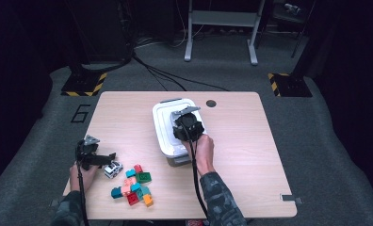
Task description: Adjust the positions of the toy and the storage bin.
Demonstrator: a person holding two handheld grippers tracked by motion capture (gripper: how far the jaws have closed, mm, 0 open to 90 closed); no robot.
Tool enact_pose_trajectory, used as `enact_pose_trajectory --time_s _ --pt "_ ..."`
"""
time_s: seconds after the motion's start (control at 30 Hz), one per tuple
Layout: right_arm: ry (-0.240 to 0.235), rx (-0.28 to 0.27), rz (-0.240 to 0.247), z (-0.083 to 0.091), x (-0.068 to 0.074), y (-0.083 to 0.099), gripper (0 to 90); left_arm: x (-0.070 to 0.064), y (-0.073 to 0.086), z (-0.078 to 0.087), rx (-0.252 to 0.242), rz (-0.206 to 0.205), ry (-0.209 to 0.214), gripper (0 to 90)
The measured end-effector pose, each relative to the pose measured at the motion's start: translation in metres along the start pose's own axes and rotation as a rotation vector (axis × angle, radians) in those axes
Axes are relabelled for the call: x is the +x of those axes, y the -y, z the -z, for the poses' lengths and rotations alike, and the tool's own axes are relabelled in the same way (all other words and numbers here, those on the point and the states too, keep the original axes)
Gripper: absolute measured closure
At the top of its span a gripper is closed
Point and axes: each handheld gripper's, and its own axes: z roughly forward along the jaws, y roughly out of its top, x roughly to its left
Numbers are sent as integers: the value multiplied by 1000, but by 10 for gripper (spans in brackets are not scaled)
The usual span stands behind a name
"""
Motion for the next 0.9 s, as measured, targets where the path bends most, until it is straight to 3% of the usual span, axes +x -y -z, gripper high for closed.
enact_pose_trajectory --time_s 0.17,0.27,0.33,0.4,0.53,0.73,0.9 --pt "-55 32 -5 8 -8 4 659 0 0 1 11 -4 0 2" --pt "-55 56 10 11 -10 3 651 0 0 1 10 -1 0 2" --pt "-30 66 41 12 -8 1 627 0 0 1 13 -2 2 2" --pt "-9 59 42 13 -4 -2 530 0 0 1 15 -3 2 2" --pt "44 49 68 10 -1 -17 501 0 0 1 9 -3 2 1" --pt "139 81 137 -4 7 -31 529 0 -1 0 7 -4 4 2" --pt "131 98 128 -10 6 -32 598 0 -1 0 10 -3 5 2"
